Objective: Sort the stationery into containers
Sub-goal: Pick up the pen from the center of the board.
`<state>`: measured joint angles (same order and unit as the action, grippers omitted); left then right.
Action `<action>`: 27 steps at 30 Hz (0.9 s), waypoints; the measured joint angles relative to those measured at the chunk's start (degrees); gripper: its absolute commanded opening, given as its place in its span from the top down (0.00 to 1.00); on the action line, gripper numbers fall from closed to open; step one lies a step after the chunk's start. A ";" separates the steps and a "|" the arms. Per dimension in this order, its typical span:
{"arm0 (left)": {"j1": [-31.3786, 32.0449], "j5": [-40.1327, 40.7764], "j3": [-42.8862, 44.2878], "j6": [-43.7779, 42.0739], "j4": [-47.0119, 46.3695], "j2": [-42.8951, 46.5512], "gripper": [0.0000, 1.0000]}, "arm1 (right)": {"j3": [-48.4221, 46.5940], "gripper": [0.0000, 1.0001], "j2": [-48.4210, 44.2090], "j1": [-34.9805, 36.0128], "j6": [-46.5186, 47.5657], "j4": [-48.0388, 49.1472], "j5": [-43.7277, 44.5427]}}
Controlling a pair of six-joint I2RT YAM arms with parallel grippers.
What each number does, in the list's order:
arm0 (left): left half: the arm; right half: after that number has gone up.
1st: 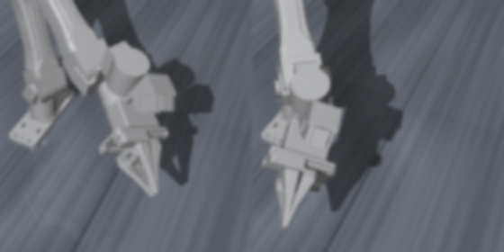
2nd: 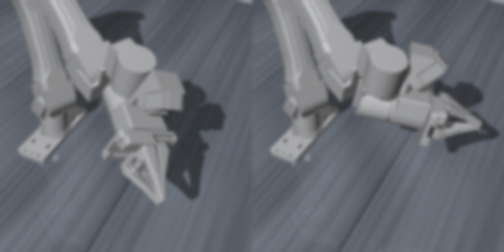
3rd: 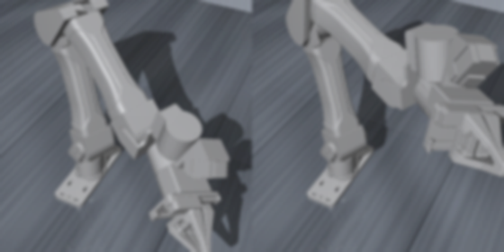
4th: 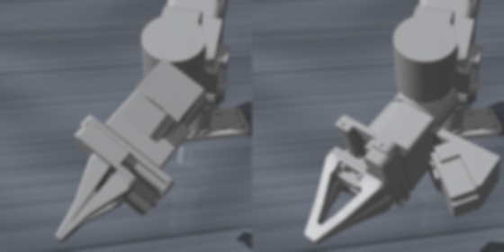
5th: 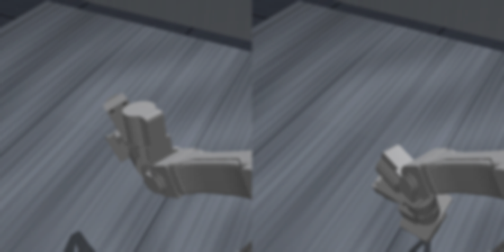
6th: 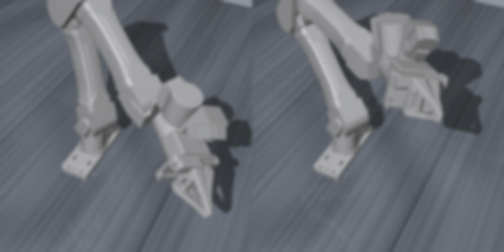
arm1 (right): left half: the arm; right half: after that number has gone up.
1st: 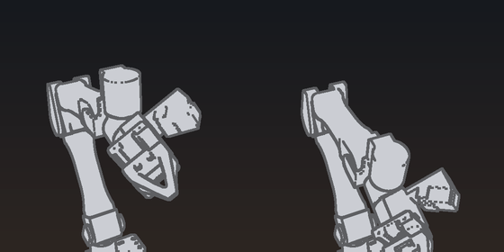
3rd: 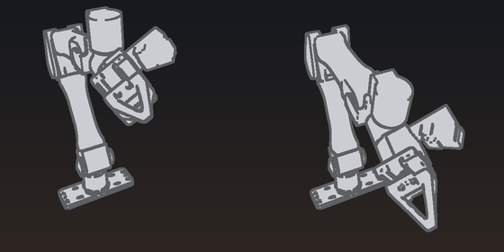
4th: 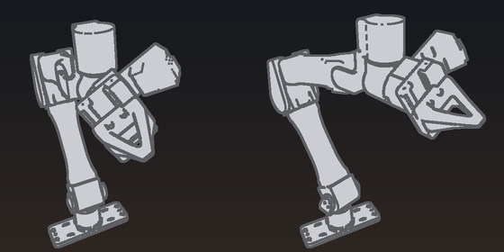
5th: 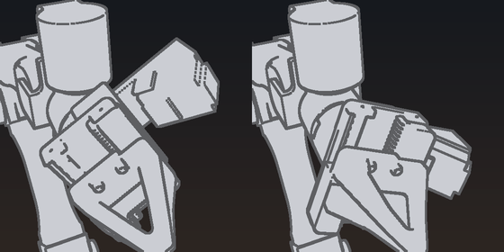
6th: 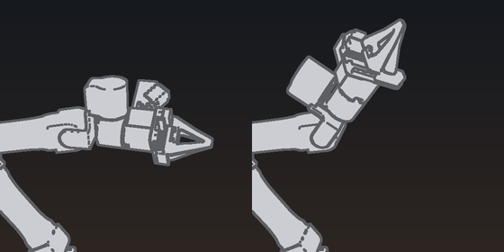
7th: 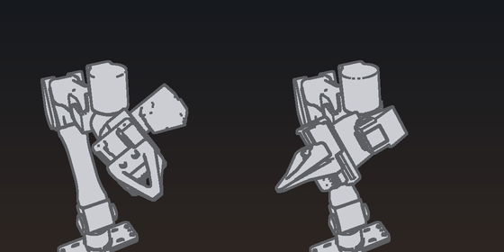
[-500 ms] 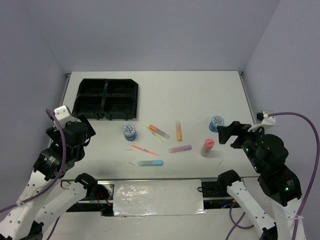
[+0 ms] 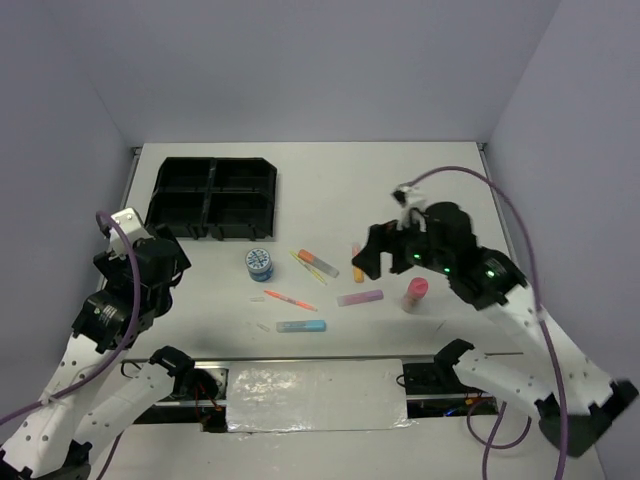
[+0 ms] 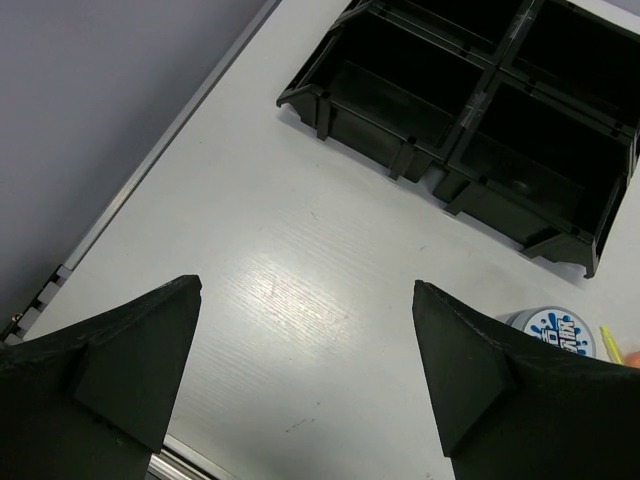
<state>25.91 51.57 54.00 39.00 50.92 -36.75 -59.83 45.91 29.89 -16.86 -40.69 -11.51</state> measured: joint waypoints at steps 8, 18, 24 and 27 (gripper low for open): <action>-0.22 -1.29 0.00 -0.50 -0.63 -0.33 0.01 | -3.39 0.04 29.46 12.13 9.44 9.09 6.93; -0.26 -3.15 -0.15 -2.58 -2.40 0.13 0.01 | -16.90 0.10 56.22 14.08 15.93 10.32 12.11; -0.28 -4.15 -0.66 -2.95 -2.62 -0.26 0.01 | -17.05 0.15 56.52 17.33 16.04 10.99 13.00; -0.28 -4.52 -0.68 -3.02 -2.82 -0.35 0.01 | -16.90 0.17 56.72 18.60 14.91 11.89 13.31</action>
<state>25.63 47.05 53.32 35.99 48.10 -37.10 -76.73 102.63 48.49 -1.96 -28.80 1.80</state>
